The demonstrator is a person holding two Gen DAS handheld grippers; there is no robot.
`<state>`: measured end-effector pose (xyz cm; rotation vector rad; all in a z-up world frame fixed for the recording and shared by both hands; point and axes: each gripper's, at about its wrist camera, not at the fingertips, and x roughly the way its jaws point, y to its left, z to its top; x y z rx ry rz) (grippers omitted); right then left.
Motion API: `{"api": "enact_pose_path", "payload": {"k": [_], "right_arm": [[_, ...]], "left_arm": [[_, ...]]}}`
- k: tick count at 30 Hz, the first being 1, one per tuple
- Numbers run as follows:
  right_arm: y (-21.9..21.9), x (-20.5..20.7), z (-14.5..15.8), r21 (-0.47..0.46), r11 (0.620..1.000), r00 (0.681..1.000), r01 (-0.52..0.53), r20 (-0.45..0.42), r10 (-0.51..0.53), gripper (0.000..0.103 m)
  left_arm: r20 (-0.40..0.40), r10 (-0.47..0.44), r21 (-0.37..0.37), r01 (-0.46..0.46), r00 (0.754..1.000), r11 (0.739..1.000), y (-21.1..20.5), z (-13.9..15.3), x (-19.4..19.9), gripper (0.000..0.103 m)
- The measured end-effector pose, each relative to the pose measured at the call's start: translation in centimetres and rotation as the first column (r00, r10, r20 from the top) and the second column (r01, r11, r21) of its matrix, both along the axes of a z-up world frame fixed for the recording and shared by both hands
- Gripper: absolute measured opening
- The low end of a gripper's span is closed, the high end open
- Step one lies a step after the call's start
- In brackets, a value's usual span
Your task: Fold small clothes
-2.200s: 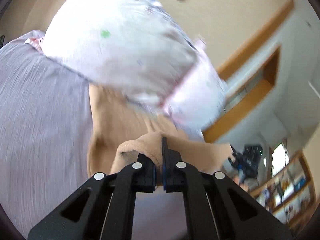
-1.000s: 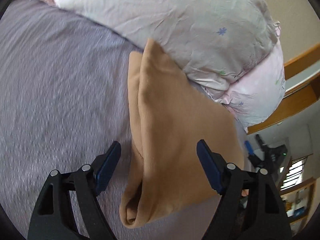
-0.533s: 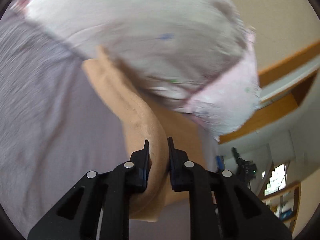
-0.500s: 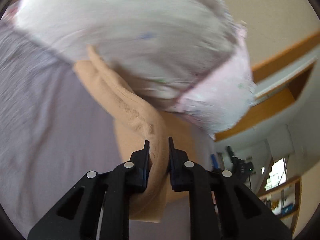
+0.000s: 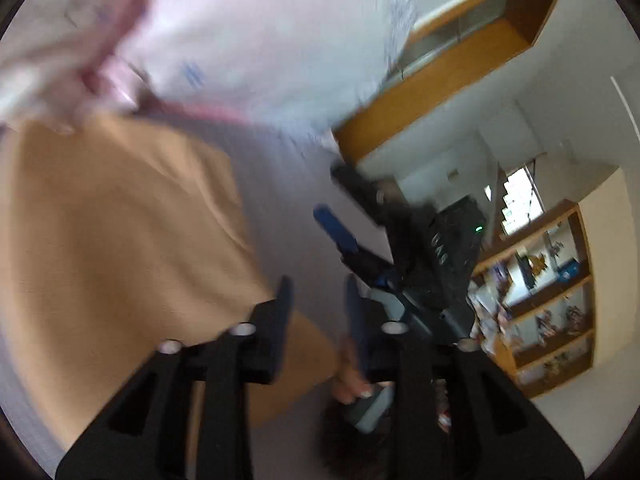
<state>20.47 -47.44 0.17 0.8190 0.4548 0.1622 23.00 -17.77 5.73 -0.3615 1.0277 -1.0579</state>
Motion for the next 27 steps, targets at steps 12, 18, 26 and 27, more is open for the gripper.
{"api": "enact_pose_path", "payload": {"k": [12,18,26,27], "right_arm": [[3.8,4.9,-3.5,-0.011,0.951,0.907,-0.31,-0.302,0.293,0.075],[4.7,5.0,-4.3,0.01,0.941,0.907,-0.338,-0.264,0.329,0.031],[12.4,6.7,-0.8,-0.112,0.884,0.881,-0.454,-0.202,0.427,0.026],[13.6,7.3,-1.0,-0.133,0.874,0.873,-0.467,-0.227,0.432,0.031]], "left_arm": [[-0.12,0.284,0.24,-0.25,0.951,0.938,8.2,-6.8,4.1,0.066],[-0.115,0.285,0.188,-0.26,0.952,0.947,6.4,-7.1,4.2,0.048],[-0.011,0.344,0.135,-0.34,0.939,0.931,12.6,-4.8,2.7,0.037],[0.008,0.361,0.162,-0.358,0.933,0.92,13.8,-4.7,2.6,0.038]]}}
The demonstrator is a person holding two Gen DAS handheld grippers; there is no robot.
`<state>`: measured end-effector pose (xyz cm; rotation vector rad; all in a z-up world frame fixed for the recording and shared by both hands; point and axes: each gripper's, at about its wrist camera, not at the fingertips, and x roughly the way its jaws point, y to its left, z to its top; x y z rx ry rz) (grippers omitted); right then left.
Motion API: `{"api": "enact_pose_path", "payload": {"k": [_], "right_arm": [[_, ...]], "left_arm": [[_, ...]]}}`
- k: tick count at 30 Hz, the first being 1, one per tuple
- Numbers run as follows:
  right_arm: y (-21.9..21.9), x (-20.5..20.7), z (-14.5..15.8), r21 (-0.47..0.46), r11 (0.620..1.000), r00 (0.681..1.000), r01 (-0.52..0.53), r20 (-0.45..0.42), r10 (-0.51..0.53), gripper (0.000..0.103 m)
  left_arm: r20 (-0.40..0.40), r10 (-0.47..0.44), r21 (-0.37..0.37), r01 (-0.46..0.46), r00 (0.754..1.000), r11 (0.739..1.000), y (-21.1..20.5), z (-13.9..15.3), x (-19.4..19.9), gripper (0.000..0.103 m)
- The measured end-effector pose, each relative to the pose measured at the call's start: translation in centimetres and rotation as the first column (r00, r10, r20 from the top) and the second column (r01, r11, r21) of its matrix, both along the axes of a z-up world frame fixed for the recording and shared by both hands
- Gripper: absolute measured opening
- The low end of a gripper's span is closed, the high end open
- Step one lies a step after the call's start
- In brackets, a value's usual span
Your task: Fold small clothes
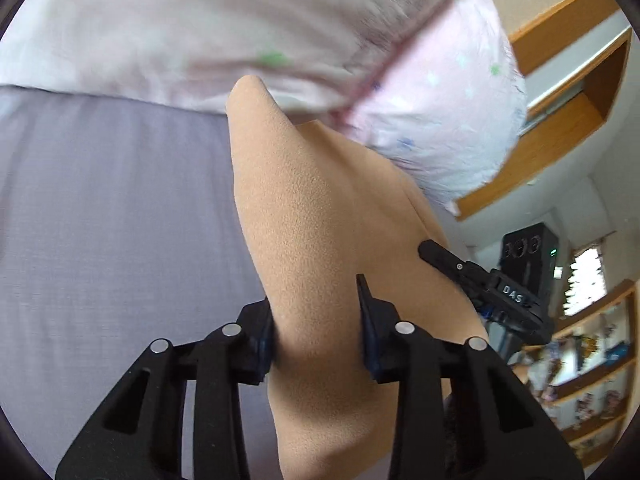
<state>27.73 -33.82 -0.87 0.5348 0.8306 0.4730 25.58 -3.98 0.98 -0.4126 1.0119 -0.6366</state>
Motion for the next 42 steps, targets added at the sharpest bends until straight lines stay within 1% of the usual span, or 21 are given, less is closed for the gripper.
{"api": "enact_pose_path", "payload": {"k": [1,2,3,4,6,9,11,14,16,17,18,20,21,23,25,27,28,30,32,37,42], "right_arm": [[1.0,0.4,-0.1,-0.057,0.998,1.0,0.019,-0.018,-0.02,0.034],[1.4,0.2,0.1,-0.098,0.994,0.999,0.051,-0.012,-0.052,0.039],[1.4,-0.5,0.7,-0.113,0.99,0.997,0.082,0.017,-0.081,0.044],[1.2,-1.8,1.8,-0.107,0.987,0.991,0.117,0.072,-0.11,0.049],[1.0,-4.1,3.4,-0.034,0.995,0.985,0.097,0.149,-0.091,0.074],[3.5,-6.7,4.2,0.081,0.992,0.985,-0.101,0.149,0.088,0.079],[4.9,-7.3,3.6,0.104,0.981,0.981,-0.166,0.118,0.153,0.084],[5.9,-7.0,1.8,0.056,0.991,0.992,-0.122,0.049,0.119,0.084],[5.3,-5.7,0.3,0.011,0.999,0.999,-0.047,-0.024,0.047,0.084],[4.9,-5.4,-0.4,0.031,0.999,0.998,-0.039,-0.056,0.04,0.082],[4.4,-5.9,-0.5,0.042,0.999,0.998,-0.035,-0.057,0.038,0.081],[4.4,-7.7,0.6,0.006,1.0,1.0,-0.028,0.005,0.028,0.083],[4.5,-8.7,1.1,-0.026,1.0,0.999,-0.013,0.037,0.014,0.091],[4.5,-11.2,2.0,-0.115,0.992,0.993,0.056,0.109,-0.043,0.101],[4.2,-13.2,2.2,-0.198,0.975,0.985,0.101,0.157,-0.07,0.101],[4.8,-14.6,1.9,-0.302,0.942,0.982,0.144,0.16,-0.099,0.101],[5.5,-14.8,1.4,-0.376,0.911,0.982,0.166,0.143,-0.12,0.101],[6.1,-14.8,0.5,-0.441,0.883,0.985,0.161,0.125,-0.118,0.101],[7.0,-14.7,-0.4,-0.478,0.868,0.99,0.135,0.102,-0.098,0.101],[8.9,-14.2,-2.0,-0.569,0.814,0.993,0.115,0.073,-0.089,0.101],[9.6,-14.5,-3.1,-0.603,0.791,0.995,0.102,0.043,-0.095,0.101]], "left_arm": [[0.006,0.032,0.051,-0.032,0.999,0.998,1.2,-0.1,-0.2,0.038],[0.001,0.042,0.06,-0.042,0.999,0.997,2.1,-0.2,-0.4,0.039],[0.001,0.049,0.052,-0.049,0.999,0.997,2.9,-0.2,-0.8,0.039],[0.038,0.067,0.062,-0.07,0.997,0.996,3.9,0.3,-1.9,0.039],[0.113,0.057,0.073,-0.065,0.992,0.995,4.8,1.7,-4.2,0.039],[0.189,-0.025,0.053,0.016,0.982,0.998,4.0,3.4,-7.9,0.044],[0.217,-0.082,0.045,0.074,0.973,0.996,2.4,3.7,-9.7,0.056],[0.196,-0.14,0.057,0.131,0.971,0.99,-0.2,3.1,-10.6,0.058],[0.173,-0.143,0.122,0.123,0.975,0.985,-1.2,1.8,-10.4,0.058],[0.152,-0.146,0.162,0.121,0.977,0.979,-1.6,1.1,-10.3,0.058],[0.141,-0.143,0.177,0.117,0.98,0.977,-1.7,0.7,-10.4,0.058],[0.153,-0.128,0.16,0.103,0.98,0.982,-1.0,0.6,-11.3,0.059],[0.163,-0.117,0.155,0.092,0.98,0.984,-0.5,0.8,-11.8,0.062],[0.198,-0.064,0.184,0.027,0.978,0.983,0.7,1.2,-13.3,0.09],[0.246,-0.001,0.238,-0.059,0.969,0.969,1.6,1.4,-14.5,0.099],[0.265,0.042,0.32,-0.129,0.963,0.938,1.8,1.2,-15.3,0.102],[0.262,0.051,0.362,-0.147,0.964,0.92,1.7,0.9,-15.5,0.102],[0.25,0.046,0.424,-0.152,0.967,0.893,1.1,0.2,-15.3,0.102],[0.229,0.044,0.472,-0.15,0.972,0.869,0.5,-0.6,-14.6,0.102],[0.199,0.046,0.527,-0.146,0.979,0.837,0.0,-1.8,-13.7,0.102],[0.197,0.052,0.566,-0.157,0.979,0.81,-0.2,-2.3,-13.5,0.102]]}}
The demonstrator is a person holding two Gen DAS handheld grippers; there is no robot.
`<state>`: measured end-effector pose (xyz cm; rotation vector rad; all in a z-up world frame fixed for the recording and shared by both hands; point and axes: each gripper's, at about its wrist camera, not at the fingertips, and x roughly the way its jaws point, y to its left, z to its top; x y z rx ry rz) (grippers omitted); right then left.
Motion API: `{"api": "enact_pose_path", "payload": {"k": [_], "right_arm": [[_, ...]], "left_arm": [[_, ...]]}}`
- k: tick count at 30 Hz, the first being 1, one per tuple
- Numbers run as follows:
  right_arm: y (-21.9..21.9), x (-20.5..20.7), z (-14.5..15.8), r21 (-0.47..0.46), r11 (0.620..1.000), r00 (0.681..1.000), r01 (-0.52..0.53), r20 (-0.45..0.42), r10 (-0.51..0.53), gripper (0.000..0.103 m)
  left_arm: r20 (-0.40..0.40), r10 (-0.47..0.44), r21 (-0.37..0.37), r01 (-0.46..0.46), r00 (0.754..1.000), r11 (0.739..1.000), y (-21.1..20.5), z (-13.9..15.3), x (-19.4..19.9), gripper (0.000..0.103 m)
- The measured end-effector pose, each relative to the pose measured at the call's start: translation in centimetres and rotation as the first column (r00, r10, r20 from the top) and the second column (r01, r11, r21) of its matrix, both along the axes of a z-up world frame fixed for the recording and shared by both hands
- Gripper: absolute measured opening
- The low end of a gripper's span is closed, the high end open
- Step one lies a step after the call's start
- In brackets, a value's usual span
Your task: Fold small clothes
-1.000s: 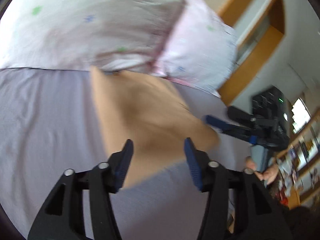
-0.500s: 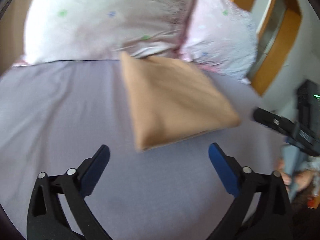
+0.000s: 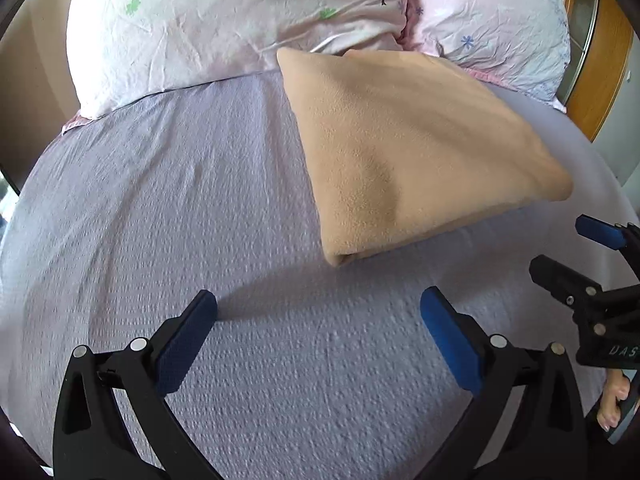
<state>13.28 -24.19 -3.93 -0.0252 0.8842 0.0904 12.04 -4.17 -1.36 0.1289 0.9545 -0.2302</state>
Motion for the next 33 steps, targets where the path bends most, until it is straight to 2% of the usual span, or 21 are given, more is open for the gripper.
{"api": "enact_pose_path", "payload": {"k": [3,33], "right_arm": [[0.16,0.15,-0.72,-0.013,1.0,0.999,0.007,-0.031,-0.008,0.101],[0.01,-0.28,-0.55,-0.015,1.0,1.0,0.003,-0.022,-0.003,0.101]], "left_arm": [[0.004,0.002,0.013,-0.002,1.0,1.0,-0.07,0.04,-0.12,0.102],[0.007,0.003,0.015,-0.003,1.0,1.0,-0.09,0.12,-0.3,0.102]]}}
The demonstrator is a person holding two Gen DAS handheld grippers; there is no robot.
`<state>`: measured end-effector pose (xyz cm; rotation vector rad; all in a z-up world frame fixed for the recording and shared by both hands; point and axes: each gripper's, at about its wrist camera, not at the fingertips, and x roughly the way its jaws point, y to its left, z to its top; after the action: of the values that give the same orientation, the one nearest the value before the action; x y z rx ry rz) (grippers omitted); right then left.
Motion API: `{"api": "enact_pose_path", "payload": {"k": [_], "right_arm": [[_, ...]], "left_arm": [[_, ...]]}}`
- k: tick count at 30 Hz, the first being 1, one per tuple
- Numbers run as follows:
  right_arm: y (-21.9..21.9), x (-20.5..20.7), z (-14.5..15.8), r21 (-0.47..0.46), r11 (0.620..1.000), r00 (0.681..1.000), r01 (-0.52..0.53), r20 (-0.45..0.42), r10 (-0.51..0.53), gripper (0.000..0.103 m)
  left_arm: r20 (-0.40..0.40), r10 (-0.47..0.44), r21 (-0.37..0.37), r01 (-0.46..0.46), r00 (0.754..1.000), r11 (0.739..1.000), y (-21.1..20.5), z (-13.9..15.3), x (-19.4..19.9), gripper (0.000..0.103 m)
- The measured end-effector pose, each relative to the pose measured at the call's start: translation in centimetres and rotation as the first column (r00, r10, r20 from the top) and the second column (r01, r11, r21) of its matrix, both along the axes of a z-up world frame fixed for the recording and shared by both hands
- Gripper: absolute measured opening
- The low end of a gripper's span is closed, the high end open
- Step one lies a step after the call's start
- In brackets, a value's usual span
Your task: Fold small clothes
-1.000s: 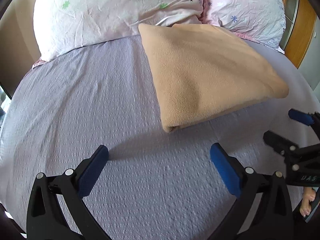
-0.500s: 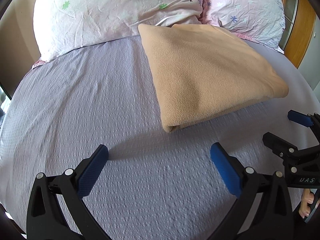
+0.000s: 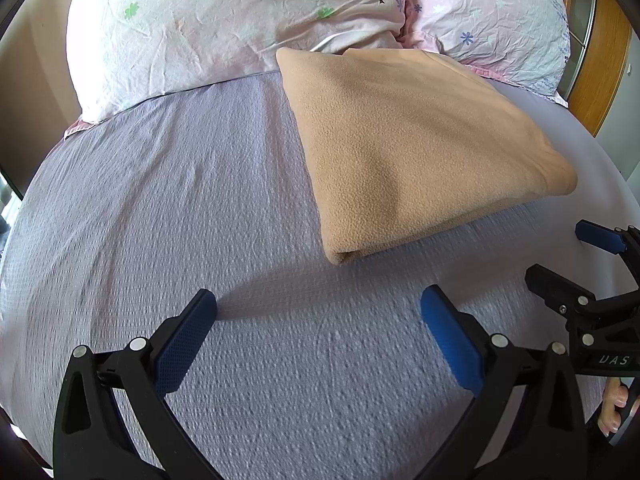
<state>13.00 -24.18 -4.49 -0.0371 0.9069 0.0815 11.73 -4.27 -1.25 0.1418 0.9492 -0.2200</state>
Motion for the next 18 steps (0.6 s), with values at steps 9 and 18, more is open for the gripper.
{"api": "enact_pose_path", "payload": {"k": [9,18], "right_arm": [[0.05,0.0,0.0,0.0,1.0,1.0,0.003,0.0,-0.003,0.101],[0.09,0.01,-0.01,0.0,1.0,1.0,0.004,0.001,-0.004,0.101]], "left_arm": [[0.0,0.001,0.0,-0.001,1.0,1.0,-0.02,0.03,0.01,0.102],[0.0,0.001,0.0,-0.001,1.0,1.0,-0.02,0.04,0.02,0.102]]}}
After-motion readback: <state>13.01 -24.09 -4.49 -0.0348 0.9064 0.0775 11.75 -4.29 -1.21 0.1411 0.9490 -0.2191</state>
